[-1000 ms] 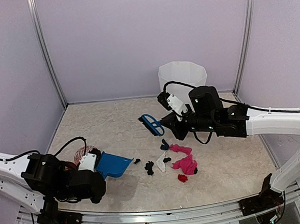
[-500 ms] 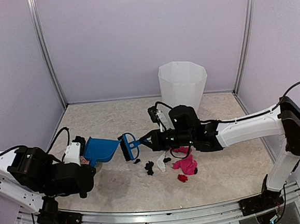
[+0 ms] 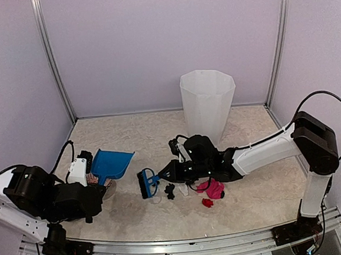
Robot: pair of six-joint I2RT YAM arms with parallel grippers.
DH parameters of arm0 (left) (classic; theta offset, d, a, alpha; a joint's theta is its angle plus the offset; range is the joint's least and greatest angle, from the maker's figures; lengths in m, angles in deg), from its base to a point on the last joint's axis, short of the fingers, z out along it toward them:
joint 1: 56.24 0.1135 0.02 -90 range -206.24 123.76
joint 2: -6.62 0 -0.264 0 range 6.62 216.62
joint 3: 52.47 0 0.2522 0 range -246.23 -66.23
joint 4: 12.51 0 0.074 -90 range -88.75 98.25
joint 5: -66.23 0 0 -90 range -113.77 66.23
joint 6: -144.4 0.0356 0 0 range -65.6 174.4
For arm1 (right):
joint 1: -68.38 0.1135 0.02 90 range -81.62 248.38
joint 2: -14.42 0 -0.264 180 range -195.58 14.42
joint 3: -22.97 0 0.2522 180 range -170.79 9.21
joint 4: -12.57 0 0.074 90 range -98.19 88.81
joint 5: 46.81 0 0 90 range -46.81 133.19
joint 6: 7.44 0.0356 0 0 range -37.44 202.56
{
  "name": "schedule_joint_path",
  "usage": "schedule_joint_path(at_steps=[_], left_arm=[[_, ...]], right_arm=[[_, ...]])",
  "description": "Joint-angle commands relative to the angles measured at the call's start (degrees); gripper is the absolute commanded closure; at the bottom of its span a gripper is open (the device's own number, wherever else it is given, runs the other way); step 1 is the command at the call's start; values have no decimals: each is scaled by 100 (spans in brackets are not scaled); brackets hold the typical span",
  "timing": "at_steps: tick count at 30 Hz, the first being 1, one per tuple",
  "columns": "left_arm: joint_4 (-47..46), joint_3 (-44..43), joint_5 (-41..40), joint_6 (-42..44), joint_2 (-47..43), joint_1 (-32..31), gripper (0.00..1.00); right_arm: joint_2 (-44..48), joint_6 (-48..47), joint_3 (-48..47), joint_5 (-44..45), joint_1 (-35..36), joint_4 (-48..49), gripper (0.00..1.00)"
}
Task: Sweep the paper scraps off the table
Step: Sweep the paper scraps at the center of the board.
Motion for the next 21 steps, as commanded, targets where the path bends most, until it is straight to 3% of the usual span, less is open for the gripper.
schedule_joint_path(at_steps=[1,16,21], left_arm=[[-151,-100,-190,217,-32,-32,100],[-599,-147,-222,673,308,-24,100],[-1247,-48,110,1280,306,166,100]], right_arm=[[182,246,428,291,-186,-161,100],[2399,90,2087,1318,-842,-1288,100],[3213,-254,2198,1562,-862,-1691,100]])
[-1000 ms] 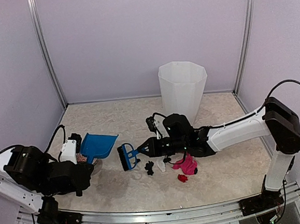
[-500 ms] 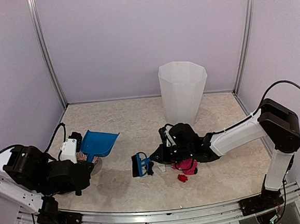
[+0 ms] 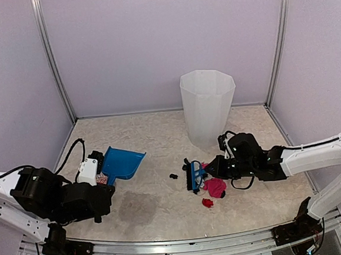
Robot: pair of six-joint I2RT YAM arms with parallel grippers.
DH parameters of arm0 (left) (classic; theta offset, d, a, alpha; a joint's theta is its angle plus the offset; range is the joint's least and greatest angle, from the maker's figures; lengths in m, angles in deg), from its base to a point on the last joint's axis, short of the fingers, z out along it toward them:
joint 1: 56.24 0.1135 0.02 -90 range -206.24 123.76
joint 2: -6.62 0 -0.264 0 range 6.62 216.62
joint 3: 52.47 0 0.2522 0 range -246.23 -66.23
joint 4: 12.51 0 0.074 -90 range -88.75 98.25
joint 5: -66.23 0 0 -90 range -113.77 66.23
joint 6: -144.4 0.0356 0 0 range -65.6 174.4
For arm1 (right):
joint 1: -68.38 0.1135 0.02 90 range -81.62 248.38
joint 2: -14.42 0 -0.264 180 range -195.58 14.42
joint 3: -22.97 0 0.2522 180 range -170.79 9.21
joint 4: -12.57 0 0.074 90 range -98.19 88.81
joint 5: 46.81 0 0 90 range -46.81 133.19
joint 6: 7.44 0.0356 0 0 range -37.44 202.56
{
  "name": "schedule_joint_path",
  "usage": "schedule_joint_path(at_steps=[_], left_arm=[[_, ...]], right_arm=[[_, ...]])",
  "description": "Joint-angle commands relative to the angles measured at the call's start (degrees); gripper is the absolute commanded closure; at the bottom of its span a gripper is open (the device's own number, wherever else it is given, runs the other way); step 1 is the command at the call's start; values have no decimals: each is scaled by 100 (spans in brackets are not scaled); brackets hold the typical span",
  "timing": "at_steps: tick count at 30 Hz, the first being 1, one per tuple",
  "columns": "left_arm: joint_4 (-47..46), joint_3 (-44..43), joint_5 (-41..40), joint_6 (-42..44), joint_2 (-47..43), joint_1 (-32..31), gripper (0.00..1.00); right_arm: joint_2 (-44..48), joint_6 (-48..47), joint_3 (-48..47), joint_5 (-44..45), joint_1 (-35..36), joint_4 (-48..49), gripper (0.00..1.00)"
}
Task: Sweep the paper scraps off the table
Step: Sweep the paper scraps at the center of the board.
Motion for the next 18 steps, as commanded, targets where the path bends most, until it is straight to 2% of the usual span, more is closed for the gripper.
schedule_joint_path(at_steps=[1,9,18], left_arm=[[-798,-16,261,746,-5,217,100],[-1700,267,1074,1709,214,660,100],[-2445,718,1966,2636,442,828,100]], right_arm=[[743,-432,59,368,-51,-550,100],[1850,-1470,-277,339,-117,-1717,100],[1880,-2177,-869,679,-254,-2516,100]])
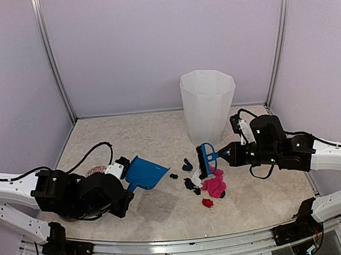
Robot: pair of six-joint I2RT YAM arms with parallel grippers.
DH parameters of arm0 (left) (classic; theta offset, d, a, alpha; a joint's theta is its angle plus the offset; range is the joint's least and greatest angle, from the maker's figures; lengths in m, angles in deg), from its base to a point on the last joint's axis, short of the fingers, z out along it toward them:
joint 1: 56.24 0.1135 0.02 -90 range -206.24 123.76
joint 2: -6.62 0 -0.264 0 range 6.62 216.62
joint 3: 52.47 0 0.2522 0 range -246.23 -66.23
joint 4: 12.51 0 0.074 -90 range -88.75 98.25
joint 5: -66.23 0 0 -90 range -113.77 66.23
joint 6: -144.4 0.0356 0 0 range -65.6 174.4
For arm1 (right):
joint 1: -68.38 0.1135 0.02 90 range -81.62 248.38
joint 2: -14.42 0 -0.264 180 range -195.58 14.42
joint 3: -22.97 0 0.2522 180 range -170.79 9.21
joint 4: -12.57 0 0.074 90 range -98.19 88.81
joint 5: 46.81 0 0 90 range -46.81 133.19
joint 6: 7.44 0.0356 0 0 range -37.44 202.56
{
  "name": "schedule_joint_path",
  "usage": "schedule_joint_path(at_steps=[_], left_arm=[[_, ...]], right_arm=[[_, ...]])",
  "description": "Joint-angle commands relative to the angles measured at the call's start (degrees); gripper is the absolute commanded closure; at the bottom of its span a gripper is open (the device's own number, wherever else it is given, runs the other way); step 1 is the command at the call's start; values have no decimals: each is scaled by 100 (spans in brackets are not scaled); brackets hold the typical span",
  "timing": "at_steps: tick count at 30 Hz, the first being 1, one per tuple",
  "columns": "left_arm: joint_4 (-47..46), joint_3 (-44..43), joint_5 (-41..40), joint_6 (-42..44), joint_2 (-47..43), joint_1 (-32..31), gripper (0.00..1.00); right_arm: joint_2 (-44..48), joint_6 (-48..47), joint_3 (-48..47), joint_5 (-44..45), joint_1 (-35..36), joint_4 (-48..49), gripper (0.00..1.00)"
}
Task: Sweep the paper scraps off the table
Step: Sweep the paper scraps at the center of the board.
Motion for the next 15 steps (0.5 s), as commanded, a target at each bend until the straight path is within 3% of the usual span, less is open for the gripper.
schedule_joint_path(at_steps=[1,15], left_arm=[[-545,218,615,659,66,-3,100],[-1096,469,1578,804,891,-728,100]], right_arm=[[19,-620,-455,460,-184,-851,100],[-485,-1610,-1153,1688,-472,-2594,100]])
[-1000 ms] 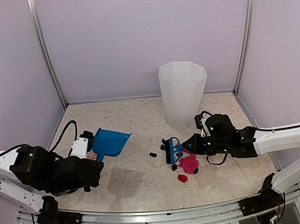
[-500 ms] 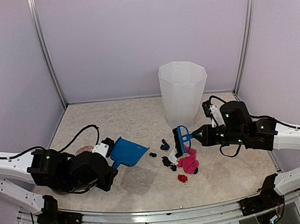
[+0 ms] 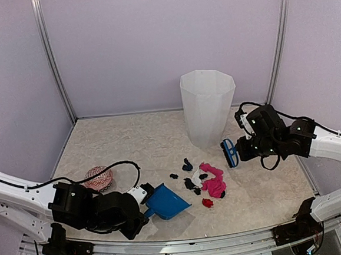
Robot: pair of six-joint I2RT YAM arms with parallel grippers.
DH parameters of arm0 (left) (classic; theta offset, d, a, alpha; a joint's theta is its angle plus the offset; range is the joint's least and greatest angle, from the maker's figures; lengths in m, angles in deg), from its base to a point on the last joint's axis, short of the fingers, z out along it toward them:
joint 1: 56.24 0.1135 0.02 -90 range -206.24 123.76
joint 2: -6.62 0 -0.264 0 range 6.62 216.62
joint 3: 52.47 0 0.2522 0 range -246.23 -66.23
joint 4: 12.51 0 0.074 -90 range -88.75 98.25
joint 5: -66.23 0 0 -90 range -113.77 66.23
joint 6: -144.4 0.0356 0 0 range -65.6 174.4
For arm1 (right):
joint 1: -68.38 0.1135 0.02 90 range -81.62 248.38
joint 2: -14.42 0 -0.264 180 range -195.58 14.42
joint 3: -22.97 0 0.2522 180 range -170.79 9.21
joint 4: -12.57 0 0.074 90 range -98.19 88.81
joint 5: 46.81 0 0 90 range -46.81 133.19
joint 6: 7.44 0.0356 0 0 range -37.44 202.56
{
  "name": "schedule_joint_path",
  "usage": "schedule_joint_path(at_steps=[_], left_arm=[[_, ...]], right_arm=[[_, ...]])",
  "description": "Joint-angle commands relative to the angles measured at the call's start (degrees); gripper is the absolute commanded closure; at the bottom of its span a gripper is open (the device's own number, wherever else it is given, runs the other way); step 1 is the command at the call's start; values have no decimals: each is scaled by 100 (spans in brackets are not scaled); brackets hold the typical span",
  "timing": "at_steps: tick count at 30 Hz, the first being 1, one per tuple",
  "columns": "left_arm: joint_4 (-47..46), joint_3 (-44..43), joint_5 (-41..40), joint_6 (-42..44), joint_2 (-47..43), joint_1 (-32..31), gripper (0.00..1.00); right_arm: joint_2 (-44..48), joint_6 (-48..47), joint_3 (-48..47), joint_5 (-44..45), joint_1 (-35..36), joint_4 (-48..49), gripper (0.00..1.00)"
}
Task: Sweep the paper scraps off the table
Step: Sweep the paper scraps at the center of the board, then sweep the paper scraps into the dustpan.
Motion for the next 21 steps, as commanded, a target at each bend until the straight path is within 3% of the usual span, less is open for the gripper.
schedule_joint_path(at_steps=[1,21], left_arm=[[-376,158,400,5,283,-281,100],[-1011,-132,694,123,1430,-496,100]], right_arm=[[-233,-312,-201,522,-72,-683,100],[-1255,-650,-364,646,391,-929,100]])
